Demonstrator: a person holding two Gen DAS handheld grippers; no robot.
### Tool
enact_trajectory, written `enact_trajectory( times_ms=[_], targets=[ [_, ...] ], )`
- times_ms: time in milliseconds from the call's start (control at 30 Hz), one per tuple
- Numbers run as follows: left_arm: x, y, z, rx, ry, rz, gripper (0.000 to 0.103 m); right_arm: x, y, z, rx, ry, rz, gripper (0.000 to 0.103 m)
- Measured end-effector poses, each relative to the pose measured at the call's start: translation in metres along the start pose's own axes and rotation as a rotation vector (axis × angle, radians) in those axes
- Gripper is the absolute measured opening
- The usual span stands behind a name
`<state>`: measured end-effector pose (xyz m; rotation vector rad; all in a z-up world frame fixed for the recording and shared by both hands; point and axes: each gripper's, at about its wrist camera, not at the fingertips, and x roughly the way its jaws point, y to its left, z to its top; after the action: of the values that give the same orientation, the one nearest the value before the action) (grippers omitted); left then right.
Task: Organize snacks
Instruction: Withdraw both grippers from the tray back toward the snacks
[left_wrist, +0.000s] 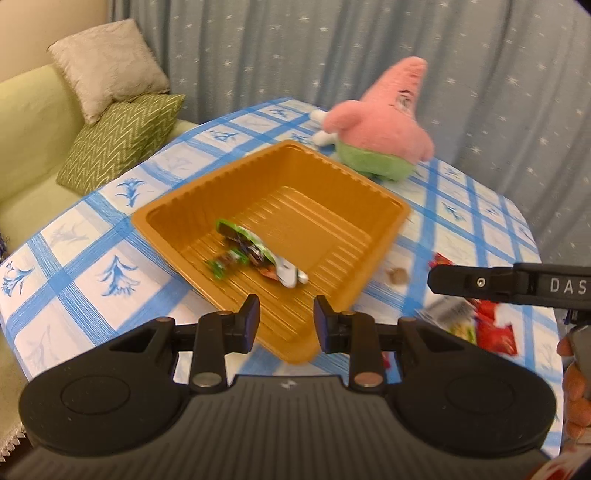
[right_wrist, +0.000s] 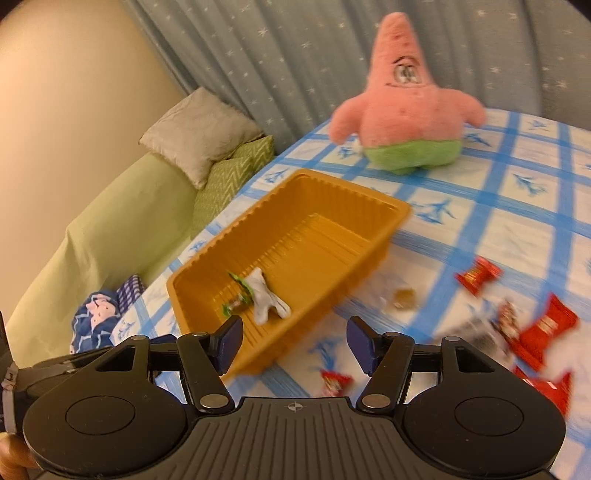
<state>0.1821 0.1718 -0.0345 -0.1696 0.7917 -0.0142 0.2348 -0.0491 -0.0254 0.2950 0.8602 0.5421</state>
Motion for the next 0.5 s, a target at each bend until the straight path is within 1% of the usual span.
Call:
enact_trajectory(
  times_ms=[67, 167, 300, 500],
  targets=[
    [-0.007, -0.010, -0.008, 0.021, -0.003, 0.001, 0.028, -0.013, -0.006, -0.009, 0.002, -0.005, -0.016, 0.063],
    [-0.014, -0.023, -0.019, 0.028, 0.011, -0.020, 0.028, -0.033, -0.014, -0.023, 0.002, -0.004, -0.037, 0.063],
    [-0.021, -0.043, -0.036, 0.050, 0.032, -0.029, 0.028, -0.059, -0.026, -0.041, 0.000, -0.007, -0.061, 0.063],
    [-0.031, -0.068, -0.059, 0.081, 0.053, -0.044, 0.028, -0.094, -0.045, -0.063, 0.037, -0.019, -0.087, 0.063]
  ],
)
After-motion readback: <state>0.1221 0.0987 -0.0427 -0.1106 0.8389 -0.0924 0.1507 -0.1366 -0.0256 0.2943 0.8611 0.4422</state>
